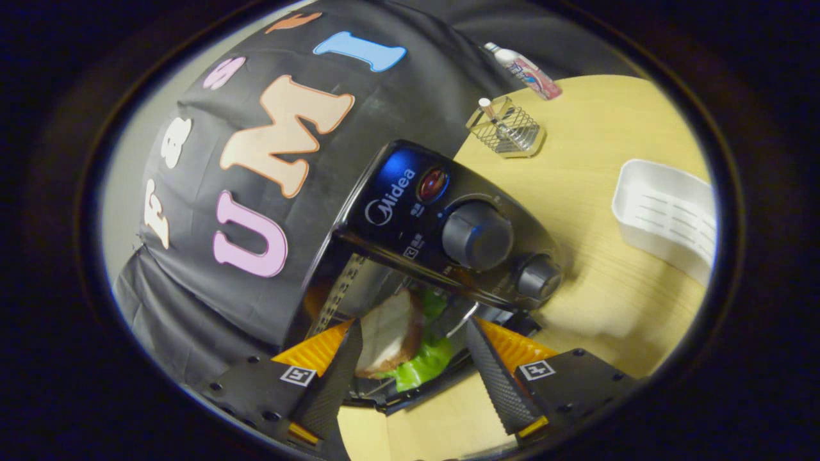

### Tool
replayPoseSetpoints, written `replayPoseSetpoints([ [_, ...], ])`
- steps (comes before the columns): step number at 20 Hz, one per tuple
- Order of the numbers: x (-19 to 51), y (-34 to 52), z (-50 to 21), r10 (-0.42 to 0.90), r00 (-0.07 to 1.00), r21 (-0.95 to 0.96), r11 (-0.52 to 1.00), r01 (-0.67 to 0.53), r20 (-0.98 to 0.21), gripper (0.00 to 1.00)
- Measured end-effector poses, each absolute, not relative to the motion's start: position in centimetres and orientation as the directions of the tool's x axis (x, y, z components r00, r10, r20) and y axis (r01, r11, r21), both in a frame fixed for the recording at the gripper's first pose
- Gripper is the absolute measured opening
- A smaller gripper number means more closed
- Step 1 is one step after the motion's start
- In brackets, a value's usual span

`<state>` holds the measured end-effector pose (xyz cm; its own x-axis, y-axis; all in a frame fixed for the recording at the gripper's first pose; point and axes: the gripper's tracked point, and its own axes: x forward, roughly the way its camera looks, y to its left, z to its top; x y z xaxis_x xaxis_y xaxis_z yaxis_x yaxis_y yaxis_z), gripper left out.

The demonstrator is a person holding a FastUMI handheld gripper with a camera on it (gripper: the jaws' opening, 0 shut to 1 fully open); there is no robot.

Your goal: Open the toaster oven, put the food inside, and close the toaster oven door.

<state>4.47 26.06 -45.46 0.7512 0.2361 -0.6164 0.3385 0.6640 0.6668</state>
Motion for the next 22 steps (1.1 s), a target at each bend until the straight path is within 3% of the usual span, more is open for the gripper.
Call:
replayPoseSetpoints([
  [1,3.7,25.7,-45.2,0.244,0.741,0.655,0.681,0.328,-0.625,0.99],
  [9,-5.3,25.8,-43.2,0.386,0.623,0.580,0.803,0.136,-0.681,0.99],
  [17,-13.4,25.2,-44.1,0.428,0.501,0.477,0.878,-0.035,-0.752,0.99],
  [22,-16.0,25.3,-47.4,0.374,0.428,0.362,0.925,-0.113,-0.823,0.99],
])
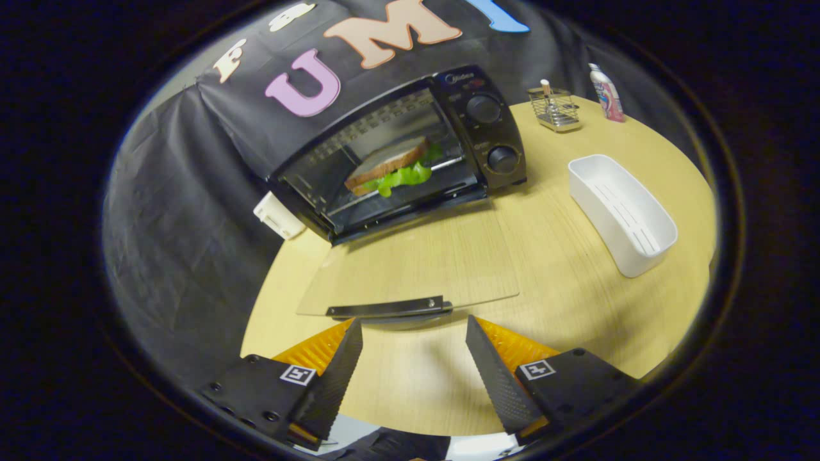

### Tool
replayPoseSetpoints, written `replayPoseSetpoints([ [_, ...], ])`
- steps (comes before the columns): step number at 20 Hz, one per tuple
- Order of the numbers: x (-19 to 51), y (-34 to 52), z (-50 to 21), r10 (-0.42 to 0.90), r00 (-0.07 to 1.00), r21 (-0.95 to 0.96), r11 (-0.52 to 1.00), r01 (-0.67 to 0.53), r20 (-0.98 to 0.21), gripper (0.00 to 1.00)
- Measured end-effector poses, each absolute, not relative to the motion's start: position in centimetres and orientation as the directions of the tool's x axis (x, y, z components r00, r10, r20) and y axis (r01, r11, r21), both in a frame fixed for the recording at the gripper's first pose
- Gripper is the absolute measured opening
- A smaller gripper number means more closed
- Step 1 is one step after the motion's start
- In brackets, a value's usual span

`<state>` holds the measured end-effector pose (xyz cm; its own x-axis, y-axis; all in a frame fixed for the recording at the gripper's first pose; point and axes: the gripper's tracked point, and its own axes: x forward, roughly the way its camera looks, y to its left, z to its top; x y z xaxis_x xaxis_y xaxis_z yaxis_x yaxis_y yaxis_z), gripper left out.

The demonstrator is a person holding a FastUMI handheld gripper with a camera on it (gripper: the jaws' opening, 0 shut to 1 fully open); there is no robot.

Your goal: Open the toaster oven, put the food inside, and close the toaster oven door.

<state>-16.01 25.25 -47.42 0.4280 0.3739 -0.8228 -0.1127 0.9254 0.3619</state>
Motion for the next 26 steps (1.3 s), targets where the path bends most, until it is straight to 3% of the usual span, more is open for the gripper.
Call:
replayPoseSetpoints([
  [6,-15.2,25.5,-49.9,0.320,0.435,0.265,0.947,-0.184,-0.841,0.99],
  [13,-12.5,26.2,-45.9,0.353,0.529,0.208,0.926,-0.314,-0.772,1.00],
  [26,0.7,28.4,-36.2,0.391,0.716,0.329,0.915,-0.234,-0.578,0.99],
])
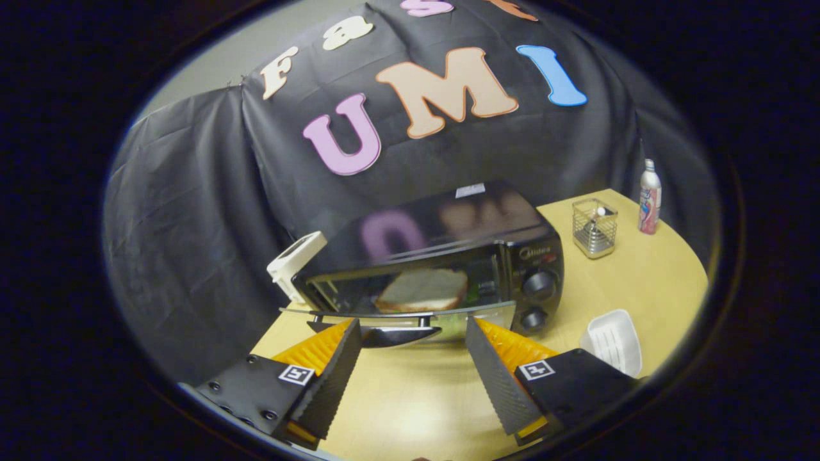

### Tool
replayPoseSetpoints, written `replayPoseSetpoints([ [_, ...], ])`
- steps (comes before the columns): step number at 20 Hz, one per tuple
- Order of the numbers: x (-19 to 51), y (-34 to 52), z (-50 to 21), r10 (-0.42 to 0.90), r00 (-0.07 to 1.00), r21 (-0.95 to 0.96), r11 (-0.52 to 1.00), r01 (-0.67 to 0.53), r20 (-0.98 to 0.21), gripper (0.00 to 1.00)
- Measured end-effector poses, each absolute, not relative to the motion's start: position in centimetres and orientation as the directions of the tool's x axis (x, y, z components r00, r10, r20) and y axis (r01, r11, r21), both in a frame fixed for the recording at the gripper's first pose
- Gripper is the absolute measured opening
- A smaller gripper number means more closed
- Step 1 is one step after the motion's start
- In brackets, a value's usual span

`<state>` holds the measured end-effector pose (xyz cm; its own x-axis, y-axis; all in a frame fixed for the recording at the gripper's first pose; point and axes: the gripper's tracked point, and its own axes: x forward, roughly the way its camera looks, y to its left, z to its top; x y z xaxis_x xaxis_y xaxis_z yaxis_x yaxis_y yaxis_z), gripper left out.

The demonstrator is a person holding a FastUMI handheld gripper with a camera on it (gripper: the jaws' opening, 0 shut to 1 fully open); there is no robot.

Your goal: Open the toaster oven, put the food inside, and close the toaster oven door.

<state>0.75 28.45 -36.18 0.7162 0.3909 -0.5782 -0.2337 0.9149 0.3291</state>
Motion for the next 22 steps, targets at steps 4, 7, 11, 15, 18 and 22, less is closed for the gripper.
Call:
replayPoseSetpoints([
  [4,4.6,27.7,-35.9,0.359,0.743,0.316,0.926,-0.208,-0.565,0.99],
  [7,5.4,27.0,-35.6,0.352,0.744,0.332,0.925,-0.185,-0.567,0.99],
  [11,5.4,24.7,-32.6,0.337,0.782,0.333,0.926,-0.176,-0.524,0.99],
  [15,7.1,21.2,-25.9,0.313,0.846,0.315,0.931,-0.184,-0.431,0.99],
  [18,8.4,18.3,-20.0,0.294,0.891,0.289,0.937,-0.197,-0.347,0.99],
  [22,9.2,14.7,-12.3,0.270,0.930,0.259,0.944,-0.205,-0.248,0.99],
])
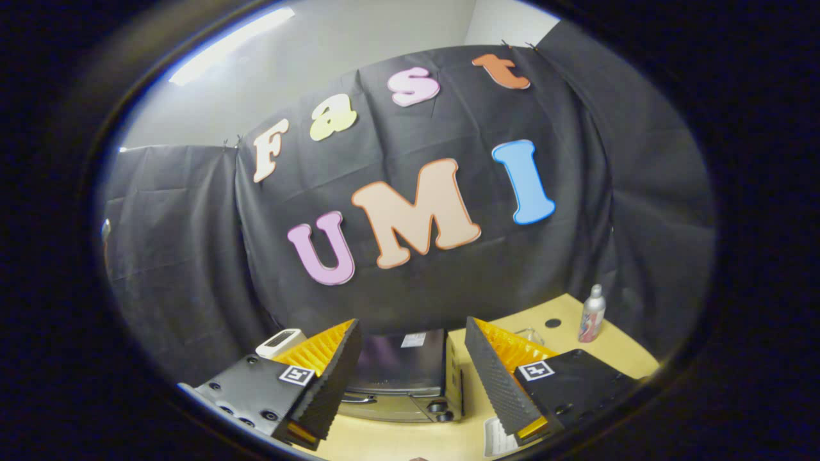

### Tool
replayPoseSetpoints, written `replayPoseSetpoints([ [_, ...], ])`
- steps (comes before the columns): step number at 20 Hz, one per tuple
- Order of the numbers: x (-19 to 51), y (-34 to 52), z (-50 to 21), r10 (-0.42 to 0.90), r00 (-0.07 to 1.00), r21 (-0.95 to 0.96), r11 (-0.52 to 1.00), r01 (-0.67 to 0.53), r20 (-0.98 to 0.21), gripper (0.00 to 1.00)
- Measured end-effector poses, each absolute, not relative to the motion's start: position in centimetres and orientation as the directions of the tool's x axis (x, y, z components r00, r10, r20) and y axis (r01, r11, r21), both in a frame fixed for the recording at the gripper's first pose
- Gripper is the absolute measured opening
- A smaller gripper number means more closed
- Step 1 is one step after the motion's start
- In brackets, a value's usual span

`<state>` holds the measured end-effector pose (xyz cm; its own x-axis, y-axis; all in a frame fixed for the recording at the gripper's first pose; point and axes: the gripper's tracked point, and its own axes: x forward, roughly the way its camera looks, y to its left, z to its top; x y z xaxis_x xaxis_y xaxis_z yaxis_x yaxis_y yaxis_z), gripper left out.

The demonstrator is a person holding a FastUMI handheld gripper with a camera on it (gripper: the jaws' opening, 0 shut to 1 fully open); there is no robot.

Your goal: Open the toaster oven, put the food inside, and close the toaster oven door.

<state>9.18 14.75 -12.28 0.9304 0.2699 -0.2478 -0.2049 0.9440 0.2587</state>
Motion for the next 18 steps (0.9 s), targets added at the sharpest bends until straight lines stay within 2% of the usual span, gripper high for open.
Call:
replayPoseSetpoints([
  [7,10.0,10.3,-3.5,0.227,0.964,0.162,0.966,-0.204,-0.138,0.99],
  [18,10.4,6.2,-1.3,0.190,0.978,0.094,0.979,-0.181,-0.091,0.99],
])
